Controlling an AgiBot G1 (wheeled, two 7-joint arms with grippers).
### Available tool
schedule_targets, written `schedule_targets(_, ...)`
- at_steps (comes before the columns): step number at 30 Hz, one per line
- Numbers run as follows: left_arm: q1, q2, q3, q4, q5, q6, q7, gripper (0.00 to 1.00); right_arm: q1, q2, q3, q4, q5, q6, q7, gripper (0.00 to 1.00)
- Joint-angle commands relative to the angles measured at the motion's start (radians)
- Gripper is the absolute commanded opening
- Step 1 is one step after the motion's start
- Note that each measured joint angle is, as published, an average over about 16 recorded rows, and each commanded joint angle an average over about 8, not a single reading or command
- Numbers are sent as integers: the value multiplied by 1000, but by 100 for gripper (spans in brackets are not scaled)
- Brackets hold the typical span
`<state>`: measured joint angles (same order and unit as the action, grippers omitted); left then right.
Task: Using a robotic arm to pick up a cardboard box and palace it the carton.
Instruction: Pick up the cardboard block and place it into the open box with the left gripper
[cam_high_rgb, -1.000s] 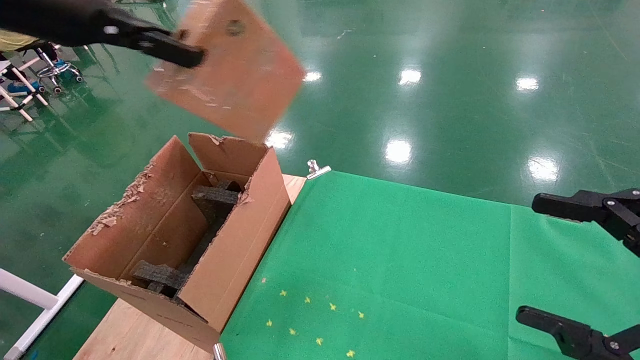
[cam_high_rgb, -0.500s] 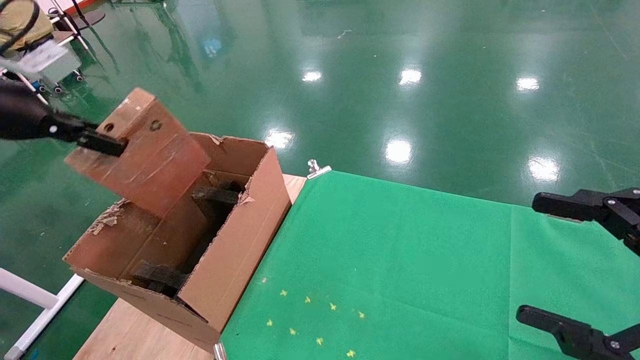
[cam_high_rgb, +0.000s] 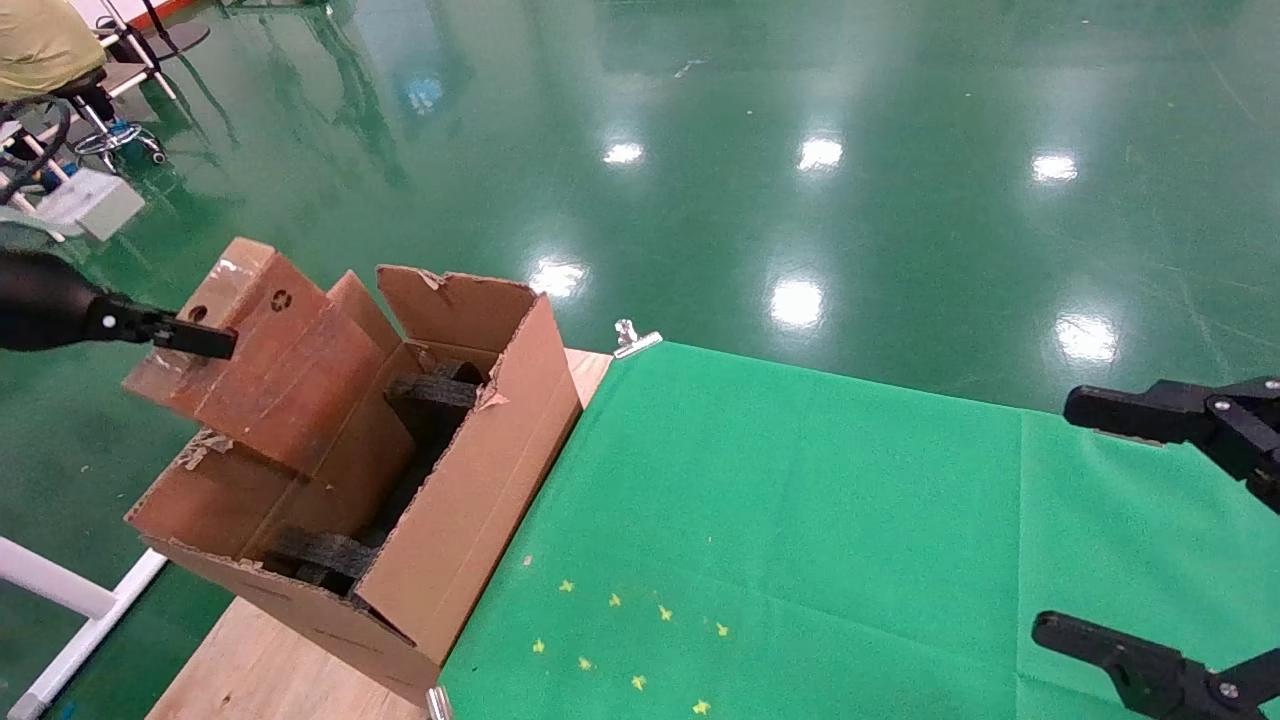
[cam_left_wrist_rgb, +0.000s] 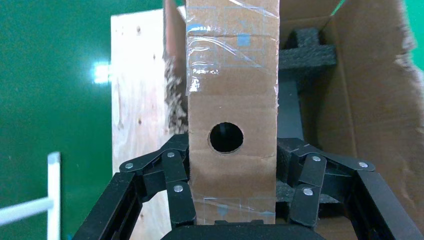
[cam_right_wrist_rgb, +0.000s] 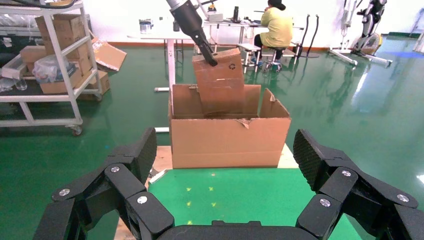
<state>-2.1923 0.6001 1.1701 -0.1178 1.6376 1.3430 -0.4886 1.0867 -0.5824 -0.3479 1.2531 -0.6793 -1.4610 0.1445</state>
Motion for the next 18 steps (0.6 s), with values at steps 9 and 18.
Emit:
schedule_targets(9,92,23,-14,97,-23,-76,-3,0,0,0,0,0,0,0,0,100)
schedule_targets(18,167,53,-25,124,-39,-154,-18,0,0,0,0,0,0,0,0,100)
